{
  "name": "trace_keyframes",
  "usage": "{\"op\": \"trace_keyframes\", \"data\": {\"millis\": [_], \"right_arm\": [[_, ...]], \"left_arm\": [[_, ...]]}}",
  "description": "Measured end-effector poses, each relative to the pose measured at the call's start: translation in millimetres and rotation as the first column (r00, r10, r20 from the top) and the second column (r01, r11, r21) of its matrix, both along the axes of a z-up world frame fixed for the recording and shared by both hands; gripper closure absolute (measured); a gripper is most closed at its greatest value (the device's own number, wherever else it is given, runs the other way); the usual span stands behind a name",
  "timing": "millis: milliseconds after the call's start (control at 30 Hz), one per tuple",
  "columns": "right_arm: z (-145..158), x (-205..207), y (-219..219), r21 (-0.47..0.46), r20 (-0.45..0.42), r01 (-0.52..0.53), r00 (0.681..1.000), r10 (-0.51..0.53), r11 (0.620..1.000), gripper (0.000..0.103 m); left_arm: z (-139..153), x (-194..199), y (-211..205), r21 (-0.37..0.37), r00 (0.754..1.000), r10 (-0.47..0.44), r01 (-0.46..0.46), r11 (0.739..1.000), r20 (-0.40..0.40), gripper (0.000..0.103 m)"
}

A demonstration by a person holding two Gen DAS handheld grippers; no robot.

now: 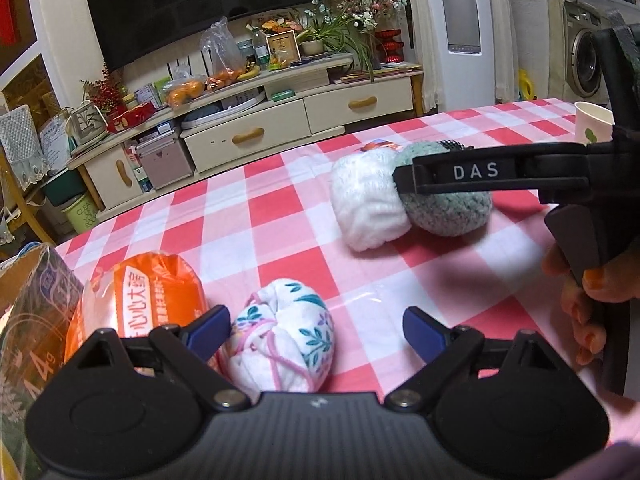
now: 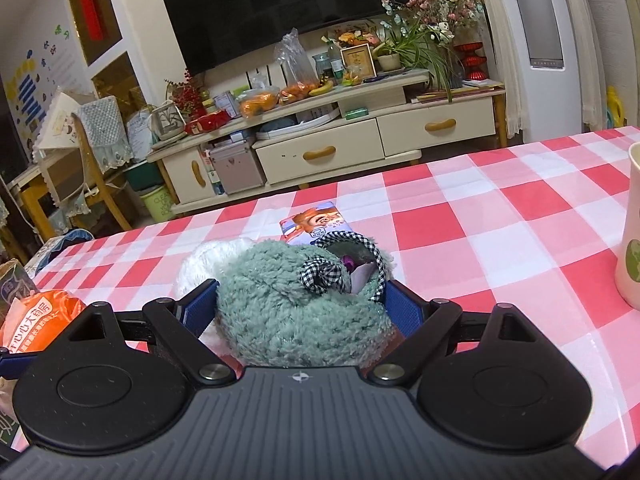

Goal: Organize soft objects
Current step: 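Grasp the green fuzzy pompom with the right tool while the left tool approaches the floral bundle, then grasp the white floral cloth bundle with the left tool while the right tool holds the pompom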

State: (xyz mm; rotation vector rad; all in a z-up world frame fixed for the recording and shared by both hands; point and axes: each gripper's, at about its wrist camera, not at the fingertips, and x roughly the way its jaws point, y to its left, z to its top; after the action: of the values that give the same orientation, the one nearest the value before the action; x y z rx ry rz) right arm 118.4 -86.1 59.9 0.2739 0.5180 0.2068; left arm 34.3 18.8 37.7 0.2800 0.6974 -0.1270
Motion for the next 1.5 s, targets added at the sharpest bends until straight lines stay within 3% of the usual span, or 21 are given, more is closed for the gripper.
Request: {"op": "trace_keyframes", "data": {"millis": [267,367,567,967,1033,1200,1500], "right_arm": [[-1,0,5,-0.038,0.006,-0.006,1.000,0.006,0.999,0.000],[1,-1,6,-0.060,0.011,-0.013,1.000,0.014,0.998,0.008],[3,-4,6,-0.091,0.017,-0.030,0.999,0.032,0.995,0.014],[3,-27,0,-0.103,-0.013,-0.083,0.997,0.082,0.991,0.016],[3,-32,-3,-0.088,-0.022,-0.082,0.996,0.081,0.993,0.016],[0,-41,-10,-0.073,-0.030,-0.067,0.997,0.065,0.995,0.016],[-2,-57,-17,-0.064,-0.042,-0.008,0.999,0.005,0.998,0.017]], "left_arm": [[0,-1,4,-0.001,0.999,0.040,-0.040,0.999,0.020,0.035],[2,-2,8,-0.024,0.998,0.057,-0.056,0.998,0.024,0.041],[5,-8,11,-0.079,0.999,0.052,-0.050,0.996,0.016,0.041],[11,-33,11,-0.231,0.999,-0.023,0.015,0.973,-0.031,0.040],[10,-32,12,-0.224,1.000,-0.011,0.004,0.975,-0.027,0.034],[-3,-20,13,-0.196,0.999,0.015,-0.025,0.980,-0.051,0.034],[-7,-18,12,-0.200,0.998,0.009,-0.021,0.980,-0.060,0.041]]}}
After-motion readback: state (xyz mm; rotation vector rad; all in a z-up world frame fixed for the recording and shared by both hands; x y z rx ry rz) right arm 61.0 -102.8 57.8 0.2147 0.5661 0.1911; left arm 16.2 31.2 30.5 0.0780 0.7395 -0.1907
